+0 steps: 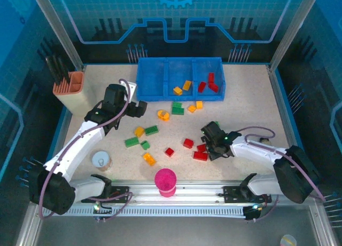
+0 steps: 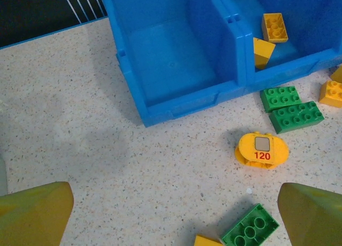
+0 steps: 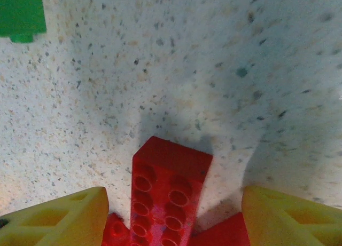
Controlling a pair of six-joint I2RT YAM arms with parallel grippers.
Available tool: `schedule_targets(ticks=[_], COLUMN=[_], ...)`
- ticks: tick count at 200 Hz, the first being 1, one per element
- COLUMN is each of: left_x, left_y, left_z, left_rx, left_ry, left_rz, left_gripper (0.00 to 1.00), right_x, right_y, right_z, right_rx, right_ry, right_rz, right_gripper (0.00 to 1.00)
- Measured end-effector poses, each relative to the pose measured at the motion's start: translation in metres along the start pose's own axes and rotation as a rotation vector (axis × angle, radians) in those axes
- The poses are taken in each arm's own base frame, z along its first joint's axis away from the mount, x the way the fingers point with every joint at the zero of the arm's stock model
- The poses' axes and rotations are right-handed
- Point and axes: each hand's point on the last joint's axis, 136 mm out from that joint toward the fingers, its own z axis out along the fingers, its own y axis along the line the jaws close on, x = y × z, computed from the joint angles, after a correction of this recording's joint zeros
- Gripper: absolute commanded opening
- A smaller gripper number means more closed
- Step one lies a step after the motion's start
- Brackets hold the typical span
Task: Sort the legos into containers by color
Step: Pick up the lego from the bottom-center of the table, then place the lego in the container.
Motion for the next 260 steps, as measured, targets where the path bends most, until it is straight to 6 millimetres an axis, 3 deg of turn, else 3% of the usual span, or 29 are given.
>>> schedule_targets(ticks=[25,102,137,156,178,197,240,260], left_x=[0.001,0.001,0.001,0.002,0.003,0.003,0.003,0.005], left_y=[0.000,0.001,0.001,0.002,0.002,0.002,0.002,0.001], left_z=[-0.002,-0.002,-0.002,-0.001,-0.001,-0.001,0.000,0.003], left_rx=[0.000,-0.007,-0.007,-0.010,-0.010,-0.010,-0.010,-0.010], left_ry=[-0.002,-0.003,-0.002,0.000,0.002,0.002,0.005,0.015], left_rz=[0.000,0.000,0.001,0.001,0.002,0.003,0.005,0.007], left_gripper=[0.99,0.99,0.99,0.99,0.99,0.99,0.99,0.99], right_x=[0.002,0.003,0.000,-0.011,-0.037,-0.053,-0.085,-0.097], right_y=[-0.003,-0.012,-0.005,0.007,0.040,0.085,0.209,0.257], right_z=[0.005,0.008,0.008,0.011,0.012,-0.001,-0.064,-0.088], right_rx=[0.016,0.149,0.198,0.183,0.117,0.010,-0.260,-0.330], right_ry=[0.014,0.072,0.122,0.115,0.044,-0.013,-0.159,-0.240], right_rz=[0.002,-0.137,-0.284,-0.355,-0.423,-0.510,-0.739,-0.861], right_gripper=[0.62,0.37,0.30,0.30,0.27,0.26,0.26,0.26])
